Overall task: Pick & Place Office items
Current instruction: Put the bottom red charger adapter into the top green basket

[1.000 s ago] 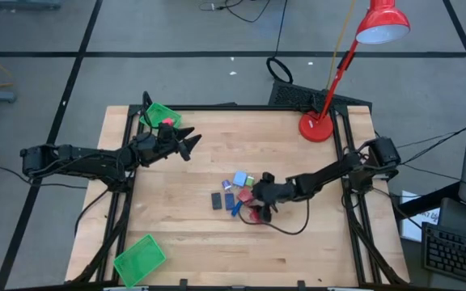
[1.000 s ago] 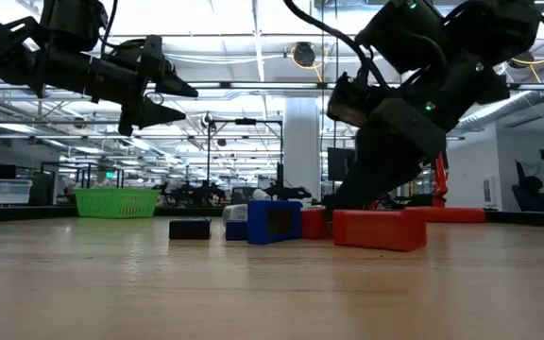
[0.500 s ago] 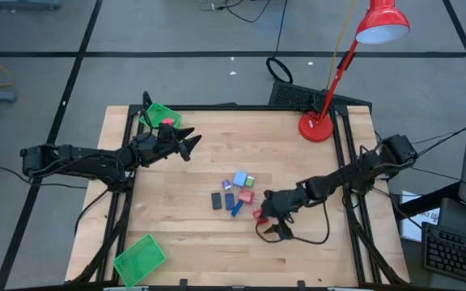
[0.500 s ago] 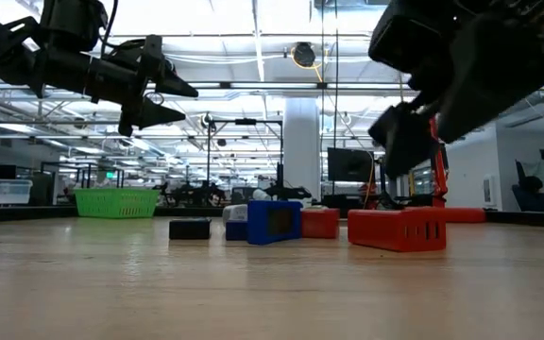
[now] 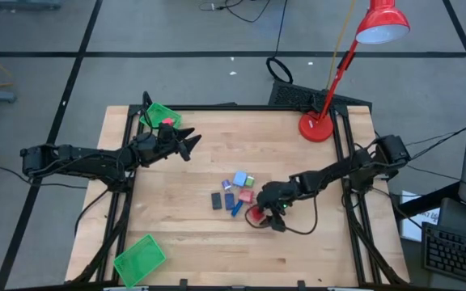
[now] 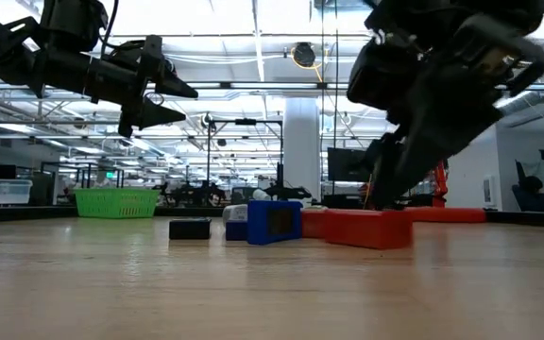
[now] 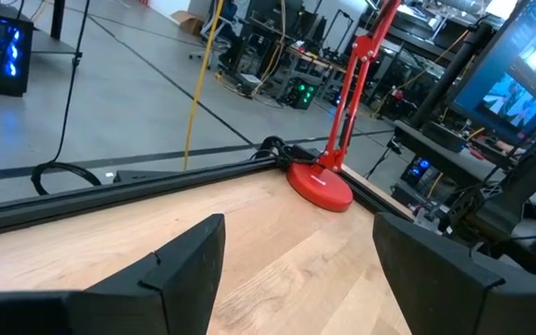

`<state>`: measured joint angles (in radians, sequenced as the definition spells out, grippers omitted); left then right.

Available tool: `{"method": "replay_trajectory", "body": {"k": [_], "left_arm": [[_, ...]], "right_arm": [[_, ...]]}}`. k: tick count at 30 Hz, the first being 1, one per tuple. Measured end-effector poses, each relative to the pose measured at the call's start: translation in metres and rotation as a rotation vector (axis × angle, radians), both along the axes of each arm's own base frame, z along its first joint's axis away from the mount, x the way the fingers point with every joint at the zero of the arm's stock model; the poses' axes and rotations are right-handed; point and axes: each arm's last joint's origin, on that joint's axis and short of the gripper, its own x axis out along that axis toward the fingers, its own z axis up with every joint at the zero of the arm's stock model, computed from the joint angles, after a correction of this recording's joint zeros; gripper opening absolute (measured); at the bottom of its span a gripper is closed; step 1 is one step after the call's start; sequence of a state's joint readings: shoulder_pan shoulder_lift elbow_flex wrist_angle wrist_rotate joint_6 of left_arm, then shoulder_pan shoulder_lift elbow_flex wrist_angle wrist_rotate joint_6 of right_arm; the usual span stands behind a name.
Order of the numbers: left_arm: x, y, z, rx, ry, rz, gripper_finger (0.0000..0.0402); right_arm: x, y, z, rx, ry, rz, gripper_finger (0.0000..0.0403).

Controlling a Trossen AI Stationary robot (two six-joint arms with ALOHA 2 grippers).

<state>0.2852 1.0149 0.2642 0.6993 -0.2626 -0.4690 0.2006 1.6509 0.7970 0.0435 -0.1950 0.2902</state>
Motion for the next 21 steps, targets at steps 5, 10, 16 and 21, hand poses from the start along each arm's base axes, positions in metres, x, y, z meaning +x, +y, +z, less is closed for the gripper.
{"method": "replay_trajectory", "body": {"k": [5, 10, 16, 21], "left_arm": [[0.0, 0.0, 0.0, 0.0, 0.0, 0.0, 0.0271], [0.0, 0.0, 0.0, -0.002, -0.001, 0.0, 0.0271], [0.0, 0.0, 0.0, -0.003, -0.001, 0.001, 0.0271], [0.0, 0.0, 0.0, -0.003, -0.001, 0.001, 0.0271]], "right_arm": [[-0.009, -0.016, 0.007, -0.132, 0.055, -0.116, 0.022], [-0.018, -0.024, 0.016, -0.281, 0.058, -0.245, 0.0215], [-0.024, -0.02, 0.012, -0.385, 0.049, -0.162, 0.0238], [-0.024, -0.02, 0.01, -0.412, 0.01, -0.107, 0.0281]]}}
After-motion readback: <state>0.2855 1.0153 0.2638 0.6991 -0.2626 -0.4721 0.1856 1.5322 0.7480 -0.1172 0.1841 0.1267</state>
